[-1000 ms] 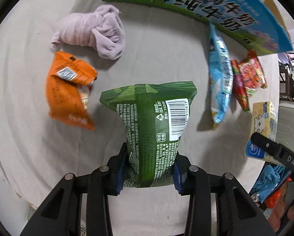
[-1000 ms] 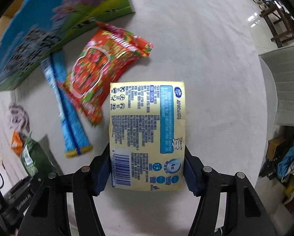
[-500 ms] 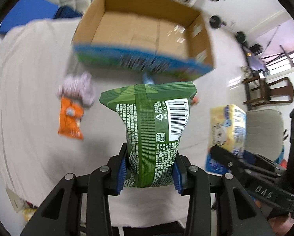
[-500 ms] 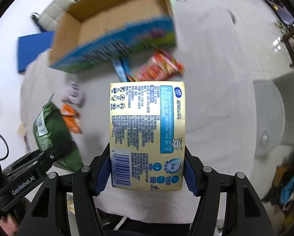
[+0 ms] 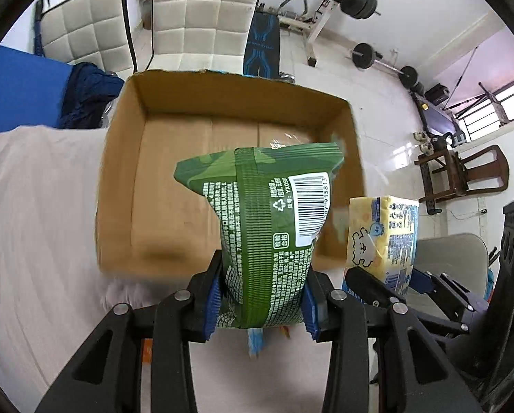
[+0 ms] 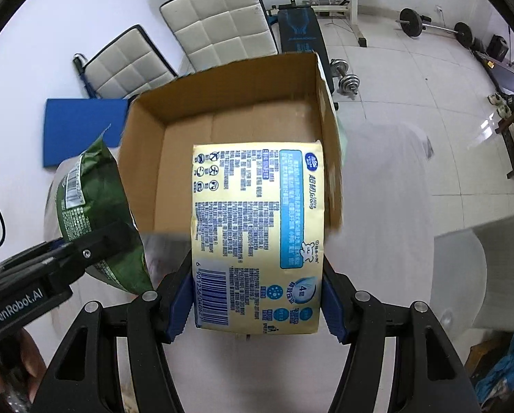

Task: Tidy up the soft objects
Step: 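Carry both held packs over the cardboard box and lower them inside, then open both grippers to drop the packs into the box and withdraw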

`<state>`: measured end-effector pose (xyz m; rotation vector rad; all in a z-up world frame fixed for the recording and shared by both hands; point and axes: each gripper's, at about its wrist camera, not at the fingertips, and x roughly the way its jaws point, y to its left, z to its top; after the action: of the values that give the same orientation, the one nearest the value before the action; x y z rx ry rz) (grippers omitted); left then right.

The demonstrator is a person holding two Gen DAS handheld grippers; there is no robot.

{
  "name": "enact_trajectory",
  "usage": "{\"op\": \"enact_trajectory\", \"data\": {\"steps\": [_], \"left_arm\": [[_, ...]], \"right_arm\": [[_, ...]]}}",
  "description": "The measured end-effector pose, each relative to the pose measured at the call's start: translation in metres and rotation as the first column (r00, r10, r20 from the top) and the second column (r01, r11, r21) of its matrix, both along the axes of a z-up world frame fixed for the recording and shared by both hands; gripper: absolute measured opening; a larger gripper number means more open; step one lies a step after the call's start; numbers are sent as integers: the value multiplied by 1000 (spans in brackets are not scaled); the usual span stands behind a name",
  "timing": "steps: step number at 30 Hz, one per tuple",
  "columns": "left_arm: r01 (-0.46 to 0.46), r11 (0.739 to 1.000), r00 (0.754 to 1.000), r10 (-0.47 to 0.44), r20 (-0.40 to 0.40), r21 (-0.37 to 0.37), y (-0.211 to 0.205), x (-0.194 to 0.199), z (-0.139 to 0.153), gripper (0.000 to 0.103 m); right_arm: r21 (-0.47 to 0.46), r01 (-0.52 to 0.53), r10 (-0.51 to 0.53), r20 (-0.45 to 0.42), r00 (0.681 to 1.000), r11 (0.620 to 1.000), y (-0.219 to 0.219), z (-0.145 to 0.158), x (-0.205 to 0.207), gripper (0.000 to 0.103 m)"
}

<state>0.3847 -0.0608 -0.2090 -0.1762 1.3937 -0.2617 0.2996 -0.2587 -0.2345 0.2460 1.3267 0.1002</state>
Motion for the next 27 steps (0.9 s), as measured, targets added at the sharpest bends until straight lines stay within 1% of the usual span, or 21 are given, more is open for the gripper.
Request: {"op": "enact_trajectory", "data": {"steps": [1, 2, 4, 7, 11, 13, 17, 20, 23, 25, 27], "left_arm": [[6, 1000, 1000, -6, -16, -7, 2, 18, -10, 36], [8, 1000, 1000, -9, -29, -12, 1, 30, -14, 36], [13, 999, 998, -15, -65, -31, 3, 55, -32, 36], [9, 999, 992, -15, -123, -46, 6, 89, -63, 36], [27, 999, 985, -35, -166, -46, 3, 112, -89, 36], [45, 998, 983, -53, -175, -50, 0, 118, -99, 36], [62, 996, 979, -74, -190, -69, -7, 126, -113, 36], [76, 994, 976, -90, -197, -76, -9, 134, -122, 36], [42, 997, 975, -56, -213, -68, -6, 135, -125, 37], [43, 997, 972, -56, -229, -61, -7, 134, -126, 41], [48, 998, 976, -54, -211, -31, -8, 133, -123, 49]], "right_arm": [[-9, -2, 2, -6, 1000, 1000, 1, -9, 15, 66], [-16, -4, 4, -13, 1000, 1000, 2, -18, 29, 66], [-36, -11, 10, -26, 1000, 999, 10, -32, 62, 66], [-59, -25, 22, -43, 999, 998, 16, -56, 96, 66], [-85, -32, 26, -73, 997, 996, 18, -92, 133, 66], [-95, -35, 27, -86, 996, 995, 21, -105, 149, 66], [-107, -46, 35, -103, 994, 993, 23, -126, 170, 66], [-117, -63, 50, -113, 992, 991, 27, -135, 176, 66], [-110, -68, 53, -131, 990, 992, 29, -141, 179, 66], [-106, -71, 57, -137, 989, 992, 27, -143, 181, 67], [-112, -68, 52, -141, 989, 991, 26, -144, 182, 67]]}}
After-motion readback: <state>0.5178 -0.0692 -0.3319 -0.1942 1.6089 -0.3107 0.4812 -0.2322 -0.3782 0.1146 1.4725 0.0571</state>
